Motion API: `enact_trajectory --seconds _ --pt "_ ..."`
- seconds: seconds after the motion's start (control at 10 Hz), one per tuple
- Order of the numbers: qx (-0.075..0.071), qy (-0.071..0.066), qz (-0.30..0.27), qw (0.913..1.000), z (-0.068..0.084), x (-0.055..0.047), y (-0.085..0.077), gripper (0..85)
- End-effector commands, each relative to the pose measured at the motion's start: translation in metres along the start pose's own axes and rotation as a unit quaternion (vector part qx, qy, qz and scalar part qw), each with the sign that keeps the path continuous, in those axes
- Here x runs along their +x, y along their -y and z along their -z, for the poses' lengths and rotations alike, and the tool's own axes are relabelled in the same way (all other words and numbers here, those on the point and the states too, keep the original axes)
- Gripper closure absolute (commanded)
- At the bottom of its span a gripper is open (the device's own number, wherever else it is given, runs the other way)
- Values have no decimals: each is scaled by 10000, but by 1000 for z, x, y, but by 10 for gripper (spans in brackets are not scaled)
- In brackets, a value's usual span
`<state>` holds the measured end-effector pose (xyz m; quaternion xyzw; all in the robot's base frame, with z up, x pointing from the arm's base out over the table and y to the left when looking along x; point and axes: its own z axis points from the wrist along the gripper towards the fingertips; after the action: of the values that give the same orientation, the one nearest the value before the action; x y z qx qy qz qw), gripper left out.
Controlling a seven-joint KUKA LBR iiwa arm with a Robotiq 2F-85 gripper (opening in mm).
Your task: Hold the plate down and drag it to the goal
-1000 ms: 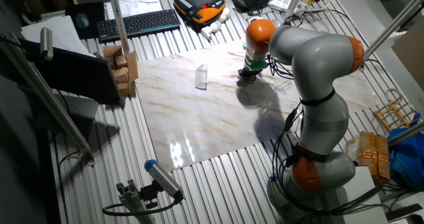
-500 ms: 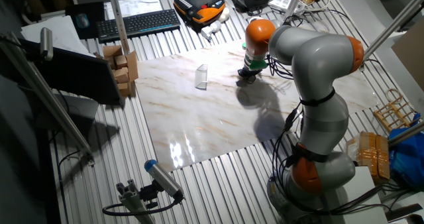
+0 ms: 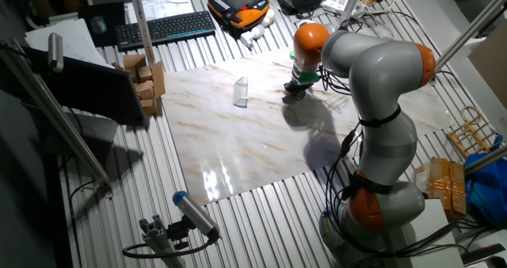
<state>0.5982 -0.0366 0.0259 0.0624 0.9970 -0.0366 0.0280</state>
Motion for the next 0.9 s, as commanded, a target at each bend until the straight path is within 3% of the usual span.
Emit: enact_trajectory --seconds 0.0,0.7,0.8 --pt "0 0 0 10000 0 0 0 850" --pt "-27 27 29 10000 0 0 0 850" --pt "21 18 32 10000 0 0 0 850"
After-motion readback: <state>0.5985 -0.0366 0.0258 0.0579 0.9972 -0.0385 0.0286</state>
